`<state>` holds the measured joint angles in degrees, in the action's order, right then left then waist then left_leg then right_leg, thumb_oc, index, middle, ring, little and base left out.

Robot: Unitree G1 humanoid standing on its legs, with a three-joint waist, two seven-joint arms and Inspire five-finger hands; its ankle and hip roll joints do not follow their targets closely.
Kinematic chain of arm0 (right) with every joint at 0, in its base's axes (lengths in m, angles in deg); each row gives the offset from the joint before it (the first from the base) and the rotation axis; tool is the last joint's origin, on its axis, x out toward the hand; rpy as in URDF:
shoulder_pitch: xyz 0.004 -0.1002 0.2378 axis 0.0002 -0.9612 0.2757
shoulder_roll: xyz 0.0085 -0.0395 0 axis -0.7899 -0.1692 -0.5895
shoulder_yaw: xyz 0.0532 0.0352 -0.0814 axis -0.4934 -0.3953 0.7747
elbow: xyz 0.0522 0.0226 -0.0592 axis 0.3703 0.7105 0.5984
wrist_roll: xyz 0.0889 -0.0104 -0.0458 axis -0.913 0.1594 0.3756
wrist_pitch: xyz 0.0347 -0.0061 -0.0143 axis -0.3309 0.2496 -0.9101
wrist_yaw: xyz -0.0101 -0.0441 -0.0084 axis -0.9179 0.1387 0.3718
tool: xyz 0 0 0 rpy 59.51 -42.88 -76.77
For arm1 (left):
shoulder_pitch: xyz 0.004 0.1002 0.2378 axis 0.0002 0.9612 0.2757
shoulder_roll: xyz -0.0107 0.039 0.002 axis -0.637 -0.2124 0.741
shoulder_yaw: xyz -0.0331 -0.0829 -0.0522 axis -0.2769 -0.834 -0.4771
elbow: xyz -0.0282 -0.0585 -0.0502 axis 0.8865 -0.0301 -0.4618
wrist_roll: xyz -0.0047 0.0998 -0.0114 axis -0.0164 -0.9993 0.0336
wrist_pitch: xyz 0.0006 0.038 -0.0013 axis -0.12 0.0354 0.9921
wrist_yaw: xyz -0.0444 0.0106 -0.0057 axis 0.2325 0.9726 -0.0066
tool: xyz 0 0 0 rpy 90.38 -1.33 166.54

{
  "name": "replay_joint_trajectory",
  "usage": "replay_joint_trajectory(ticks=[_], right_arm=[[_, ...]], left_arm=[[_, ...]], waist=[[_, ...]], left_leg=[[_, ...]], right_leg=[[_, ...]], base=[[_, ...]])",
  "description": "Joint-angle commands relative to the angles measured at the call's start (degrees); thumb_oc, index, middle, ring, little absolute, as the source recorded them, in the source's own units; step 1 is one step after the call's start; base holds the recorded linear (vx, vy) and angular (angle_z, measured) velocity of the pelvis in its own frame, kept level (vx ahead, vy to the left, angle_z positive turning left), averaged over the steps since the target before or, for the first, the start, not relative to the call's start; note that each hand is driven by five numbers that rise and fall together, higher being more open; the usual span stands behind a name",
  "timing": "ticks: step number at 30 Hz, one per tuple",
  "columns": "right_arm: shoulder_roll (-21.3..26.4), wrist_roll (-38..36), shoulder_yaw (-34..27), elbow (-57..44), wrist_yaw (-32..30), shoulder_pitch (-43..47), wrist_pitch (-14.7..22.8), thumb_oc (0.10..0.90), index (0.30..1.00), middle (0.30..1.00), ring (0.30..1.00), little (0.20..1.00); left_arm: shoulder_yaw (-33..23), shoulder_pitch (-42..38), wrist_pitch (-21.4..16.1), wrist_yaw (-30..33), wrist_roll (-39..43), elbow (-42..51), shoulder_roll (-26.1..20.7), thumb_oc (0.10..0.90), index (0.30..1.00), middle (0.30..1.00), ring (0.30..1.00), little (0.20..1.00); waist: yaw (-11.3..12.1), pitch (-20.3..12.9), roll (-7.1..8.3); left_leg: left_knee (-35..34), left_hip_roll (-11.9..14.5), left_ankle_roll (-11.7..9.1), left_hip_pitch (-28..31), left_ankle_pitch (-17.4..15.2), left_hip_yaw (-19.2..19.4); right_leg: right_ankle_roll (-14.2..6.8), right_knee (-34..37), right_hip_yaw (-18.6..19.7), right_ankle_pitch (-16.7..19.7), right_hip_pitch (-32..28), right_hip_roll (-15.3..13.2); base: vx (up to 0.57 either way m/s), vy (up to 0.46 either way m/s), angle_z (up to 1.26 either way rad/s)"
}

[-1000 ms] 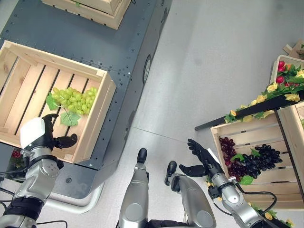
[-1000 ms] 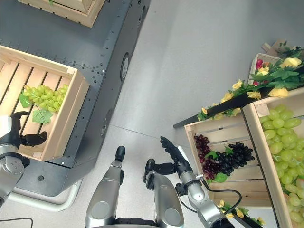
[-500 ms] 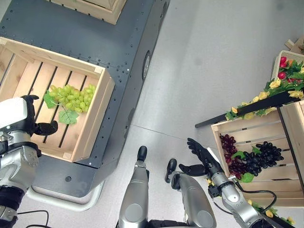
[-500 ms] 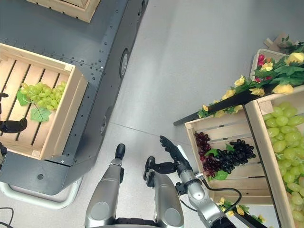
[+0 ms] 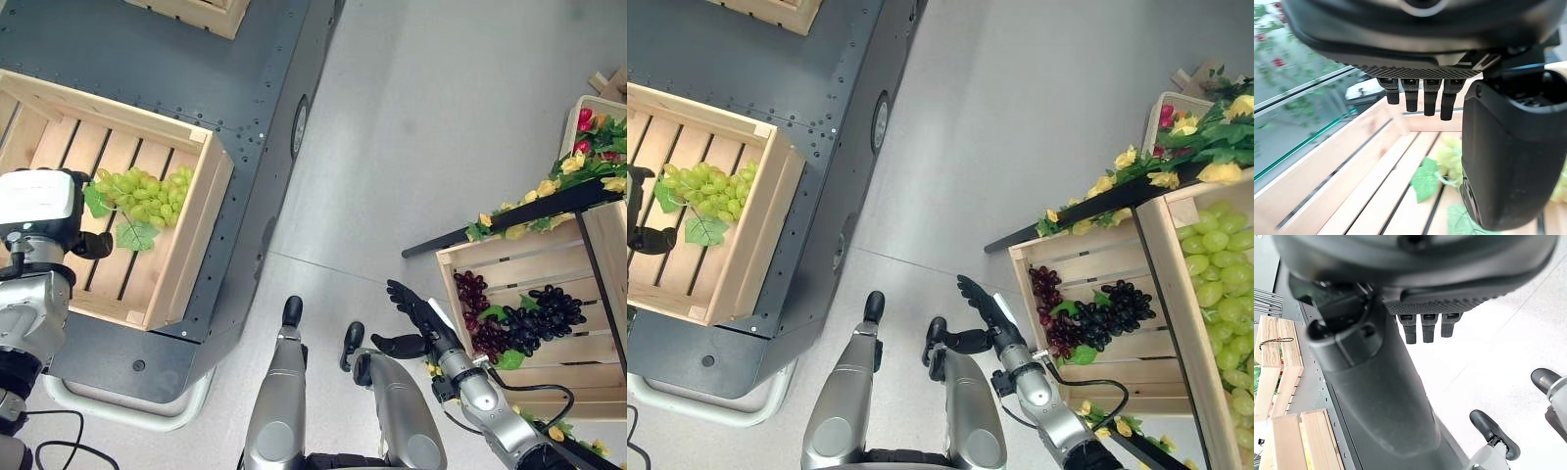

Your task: Pick up the fruits from the basket on one side to the basket on the other side

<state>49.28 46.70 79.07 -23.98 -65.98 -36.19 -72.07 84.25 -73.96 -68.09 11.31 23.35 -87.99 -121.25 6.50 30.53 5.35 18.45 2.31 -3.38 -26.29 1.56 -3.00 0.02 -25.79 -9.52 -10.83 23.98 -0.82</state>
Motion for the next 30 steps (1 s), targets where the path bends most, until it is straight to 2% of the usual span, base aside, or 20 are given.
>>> replay_joint_trajectory(ticks=[1, 7, 14, 20, 25, 28, 30], right_arm=[[2.9, -1.5, 1.2, -6.0, 0.0, -0.3, 3.5, 0.8, 0.9, 0.9, 0.9, 0.9], [2.6, -1.4, 1.8, -5.4, 0.0, 0.1, 3.7, 0.8, 0.9, 0.9, 0.9, 0.9], [2.9, -2.0, 2.8, -5.3, -0.7, 1.0, 3.8, 0.8, 0.9, 0.9, 0.9, 0.9], [2.7, -1.7, 3.2, -5.5, -1.0, 1.7, 3.5, 0.8, 0.9, 0.9, 0.9, 0.9], [2.8, -1.6, 3.7, -5.6, -2.1, 2.6, 3.5, 0.8, 0.9, 0.9, 0.9, 0.9], [2.5, -1.6, 3.8, -5.4, -2.4, 3.0, 3.6, 0.8, 0.9, 0.9, 0.9, 0.9], [2.3, -1.6, 3.7, -5.6, -2.7, 3.2, 3.4, 0.8, 0.9, 0.9, 0.9, 0.9]], left_arm=[[-1.4, -5.2, 0.0, 1.9, -2.9, -1.6, -6.6, 0.8, 0.9, 0.9, 0.9, 0.9], [2.4, -9.7, -1.9, 1.5, -4.2, -3.7, -6.5, 0.8, 0.9, 0.9, 0.9, 0.9], [7.2, -14.9, -2.3, 1.4, -3.4, -7.8, -5.0, 0.8, 0.9, 0.9, 0.9, 0.9], [9.3, -18.3, -1.0, 1.1, -3.7, -11.3, -3.1, 0.8, 0.9, 0.9, 0.9, 0.9], [12.5, -22.9, -0.4, -1.1, -3.1, -14.8, -2.4, 0.8, 0.9, 0.9, 0.9, 0.9], [14.3, -25.1, 0.6, -5.0, -2.1, -16.8, -1.4, 0.8, 0.9, 0.9, 0.9, 0.9], [13.9, -24.9, 1.4, -5.0, -1.9, -17.2, -1.0, 0.8, 0.9, 0.9, 0.9, 0.9]], waist=[[-2.9, -0.7, -1.19], [-3.4, -0.7, -0.84], [-4.2, -0.7, -0.48], [-4.9, -0.7, -0.03], [-5.3, -0.7, 0.56], [-5.6, -0.7, 1.1], [-5.6, -0.7, 1.35]], left_leg=[[4.8, -5.7, 3.9, -6.7, -1.7, 4.8], [5.5, -5.4, 4.1, -7.7, -1.8, 5.3], [6.6, -5.1, 4.6, -9.2, -2.4, 6.2], [6.7, -5.0, 4.9, -9.9, -2.4, 6.9], [6.9, -4.8, 5.3, -10.9, -2.7, 7.2], [6.7, -4.8, 5.5, -11.1, -2.8, 7.3], [6.6, -4.8, 5.6, -11.2, -2.9, 7.3]], right_leg=[[0.7, 6.5, -2.3, 4.7, -3.6, 2.7], [0.4, 5.9, -2.0, 5.2, -2.2, 2.5], [0.0, 5.4, -1.6, 5.8, -0.1, 2.1], [-0.3, 5.2, -1.1, 6.5, 1.2, 2.1], [-0.5, 5.3, -1.0, 7.0, 2.4, 2.1], [-0.9, 5.7, -0.9, 7.6, 3.1, 2.0], [-1.1, 5.8, -0.7, 7.7, 3.3, 2.0]], base=[[0.0, 0.0, 0.0], [-0.01, 0.028, -0.06], [-0.02, 0.033, -0.04], [-0.02, 0.025, -0.03], [-0.04, 0.012, -0.04], [-0.04, 0.016, -0.02], [-0.03, 0.016, -0.04]])
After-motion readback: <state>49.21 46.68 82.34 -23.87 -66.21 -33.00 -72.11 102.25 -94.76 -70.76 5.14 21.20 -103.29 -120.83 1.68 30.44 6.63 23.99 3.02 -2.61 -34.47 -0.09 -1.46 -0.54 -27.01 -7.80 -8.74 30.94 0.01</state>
